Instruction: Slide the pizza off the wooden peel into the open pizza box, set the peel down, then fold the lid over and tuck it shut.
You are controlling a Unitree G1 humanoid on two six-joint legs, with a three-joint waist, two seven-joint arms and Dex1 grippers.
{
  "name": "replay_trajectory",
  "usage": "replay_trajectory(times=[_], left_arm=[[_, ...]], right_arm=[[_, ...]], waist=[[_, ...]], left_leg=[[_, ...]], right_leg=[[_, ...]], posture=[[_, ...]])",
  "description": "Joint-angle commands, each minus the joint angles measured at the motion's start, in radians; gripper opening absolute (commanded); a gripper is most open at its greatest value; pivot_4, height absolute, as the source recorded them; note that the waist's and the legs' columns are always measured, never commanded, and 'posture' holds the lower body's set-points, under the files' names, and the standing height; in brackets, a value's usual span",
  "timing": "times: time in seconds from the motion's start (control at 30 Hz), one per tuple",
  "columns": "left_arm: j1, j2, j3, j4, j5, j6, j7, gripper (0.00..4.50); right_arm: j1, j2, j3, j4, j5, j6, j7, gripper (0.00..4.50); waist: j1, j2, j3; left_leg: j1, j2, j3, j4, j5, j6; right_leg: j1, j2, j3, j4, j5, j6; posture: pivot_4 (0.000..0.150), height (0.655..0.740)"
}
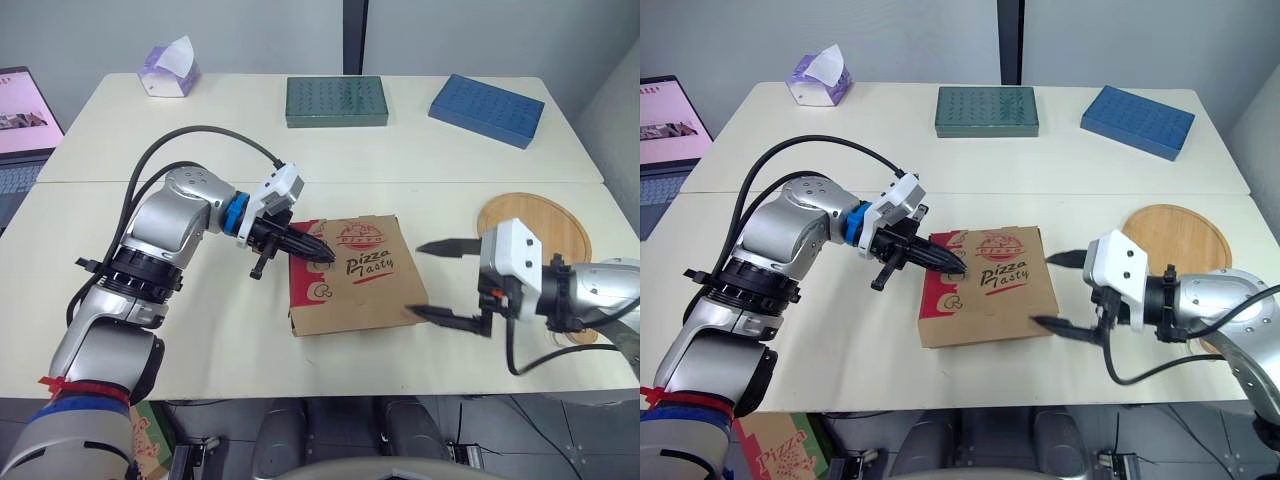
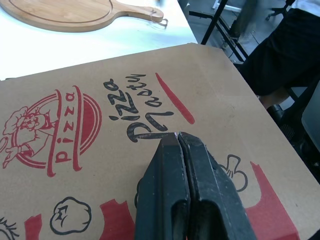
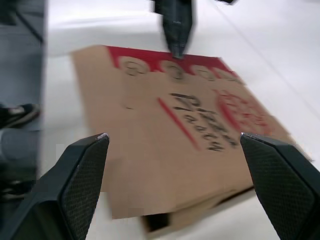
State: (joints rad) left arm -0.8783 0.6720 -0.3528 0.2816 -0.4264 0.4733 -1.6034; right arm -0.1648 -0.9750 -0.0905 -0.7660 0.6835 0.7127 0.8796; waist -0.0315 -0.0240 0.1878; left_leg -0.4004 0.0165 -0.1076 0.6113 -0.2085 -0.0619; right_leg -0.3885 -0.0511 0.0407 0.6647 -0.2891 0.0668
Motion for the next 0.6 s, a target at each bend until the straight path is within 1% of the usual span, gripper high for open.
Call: replay_trajectory(times=[0.03,0.13,0.2,0.3,0.33,0.4,0.47,0.5,0.6], left_arm=[[-0.020,-0.008,-0.001,-0.017,-0.013,-0.015,-0.011,0.00],[-0.012,-0.008,0.002,-0.029,-0.014,-0.013,-0.011,0.00],[-0.006,-0.006,0.009,-0.034,-0.013,-0.014,-0.011,0.00],[0.001,-0.003,0.022,-0.041,-0.013,-0.006,-0.011,0.00],[0.002,-0.002,0.024,-0.042,-0.014,-0.004,-0.011,0.00],[0.003,0.002,0.028,-0.041,-0.016,-0.002,-0.011,0.00],[0.005,0.004,0.031,-0.041,-0.016,0.002,-0.011,0.00],[0.005,0.004,0.031,-0.040,-0.016,0.003,-0.011,0.00],[0.016,0.015,0.023,-0.047,-0.016,0.004,-0.011,0.00]], right_arm=[[0.003,-0.015,0.037,-0.022,-0.067,-0.023,-0.018,4.46],[0.006,0.015,0.035,0.003,-0.091,-0.015,-0.063,4.46],[0.006,0.031,-0.029,0.034,-0.048,0.016,-0.078,4.46],[0.018,0.023,-0.147,0.086,0.037,0.071,-0.062,4.46],[0.026,0.013,-0.162,0.100,0.027,0.070,-0.059,4.46],[0.044,0.003,-0.152,0.140,-0.040,0.043,-0.073,4.46],[0.075,-0.015,-0.098,0.174,-0.135,-0.022,-0.072,4.04],[0.087,-0.023,-0.077,0.183,-0.169,-0.050,-0.063,3.90],[0.104,0.002,0.027,0.195,-0.243,-0.124,-0.048,2.89]], waist=[[-0.001,0.000,0.000],[-0.001,0.000,0.000],[0.000,0.000,0.000],[0.001,0.000,0.000],[0.002,0.000,0.000],[0.002,0.000,0.000],[0.001,0.000,0.000],[0.001,0.000,0.000],[-0.003,0.000,0.000]], left_leg=[[0.000,0.000,0.000,0.000,0.000,0.000],[0.000,0.000,0.000,0.001,0.000,0.000],[0.000,0.000,0.000,0.001,0.000,0.000],[0.000,-0.001,0.000,0.001,0.000,0.000],[0.000,-0.001,0.000,0.001,0.000,0.000],[0.000,-0.001,0.000,0.001,0.000,0.000],[0.000,-0.001,0.000,0.001,0.000,0.000],[0.000,-0.001,0.000,0.001,0.000,0.000],[0.000,-0.001,0.001,0.001,0.000,0.000]], right_leg=[[0.000,0.000,0.000,0.000,0.000,0.001],[0.000,0.000,0.000,0.000,0.000,0.001],[0.000,0.000,0.000,0.000,0.000,0.001],[0.000,0.000,0.000,0.000,0.000,0.000],[0.000,0.000,0.000,0.000,0.001,-0.001],[0.000,0.000,0.000,0.000,0.002,-0.004],[0.000,0.000,0.000,0.000,0.002,-0.004],[0.000,0.000,0.000,0.000,0.002,-0.003],[0.000,0.000,0.000,0.001,0.000,0.001]], posture=[[0.150,0.7279],[0.150,0.7279],[0.150,0.7279],[0.150,0.7279],[0.150,0.7279],[0.150,0.7279],[0.150,0.7279],[0.150,0.7279],[0.150,0.7279]])
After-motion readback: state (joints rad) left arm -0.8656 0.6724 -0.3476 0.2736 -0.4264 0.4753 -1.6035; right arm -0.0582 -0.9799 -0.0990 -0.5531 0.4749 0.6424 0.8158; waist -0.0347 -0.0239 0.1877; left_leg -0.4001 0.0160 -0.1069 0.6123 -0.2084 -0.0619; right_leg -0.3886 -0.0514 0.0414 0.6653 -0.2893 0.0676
